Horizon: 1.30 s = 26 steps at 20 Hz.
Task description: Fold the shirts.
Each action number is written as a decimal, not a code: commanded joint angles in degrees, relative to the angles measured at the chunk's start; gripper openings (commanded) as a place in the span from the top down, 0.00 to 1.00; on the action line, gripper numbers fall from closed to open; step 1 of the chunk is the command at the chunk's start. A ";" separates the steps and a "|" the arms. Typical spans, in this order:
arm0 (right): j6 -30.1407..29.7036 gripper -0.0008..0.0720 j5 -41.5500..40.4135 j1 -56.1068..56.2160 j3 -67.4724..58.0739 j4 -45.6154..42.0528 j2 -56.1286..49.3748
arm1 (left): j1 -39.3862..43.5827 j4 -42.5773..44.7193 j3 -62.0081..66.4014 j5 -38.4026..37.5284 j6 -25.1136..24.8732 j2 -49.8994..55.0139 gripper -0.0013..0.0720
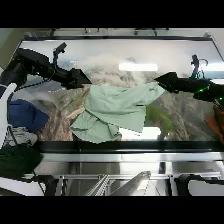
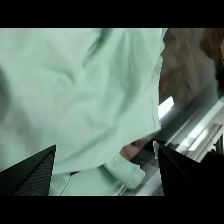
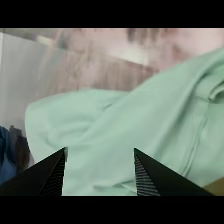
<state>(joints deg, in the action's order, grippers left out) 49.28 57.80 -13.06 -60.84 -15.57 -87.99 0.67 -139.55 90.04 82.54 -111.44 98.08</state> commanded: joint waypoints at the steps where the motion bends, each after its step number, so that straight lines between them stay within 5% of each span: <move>1: 2.14 0.36 8.07 -6.45 -0.07 -2.16 -2.03 | -2.32 -0.07 1.97 11.87 3.74 3.96 0.00; 3: 3.91 0.36 12.33 -9.18 0.70 -6.56 -0.28 | -2.34 0.87 -5.01 12.46 3.65 0.00 0.00; 5: 4.72 0.50 13.14 -9.84 4.57 -10.60 1.99 | -2.36 3.72 -14.56 12.07 3.50 -5.38 0.01; 9: 3.02 0.48 11.58 -9.64 18.10 -11.45 6.01 | -2.36 13.53 -32.89 8.63 4.90 -17.05 0.00; 12: 2.23 0.27 8.92 -9.62 25.73 -11.45 6.91 | -2.36 20.00 -41.72 4.37 6.12 -24.02 0.00; 14: 1.27 0.27 8.20 -9.57 28.13 -11.41 6.91 | -2.36 21.81 -45.24 -1.79 6.12 -27.45 0.00; 20: 1.31 0.27 4.20 -3.32 28.96 -9.31 6.91 | -2.36 17.90 -46.56 -12.17 7.50 -24.02 0.01; 23: 1.57 0.27 -0.61 3.04 28.96 -5.90 6.88 | -2.34 7.02 -46.56 -13.09 1.14 -18.93 0.01; 26: 1.55 0.27 -4.92 8.55 28.94 -1.99 6.88 | -2.47 6.10 -46.42 -17.99 -0.24 -15.50 0.01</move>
<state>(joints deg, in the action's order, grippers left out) 50.74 58.15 -9.41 -32.01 -21.12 -81.08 -1.67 -129.58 43.66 68.99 -108.79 79.40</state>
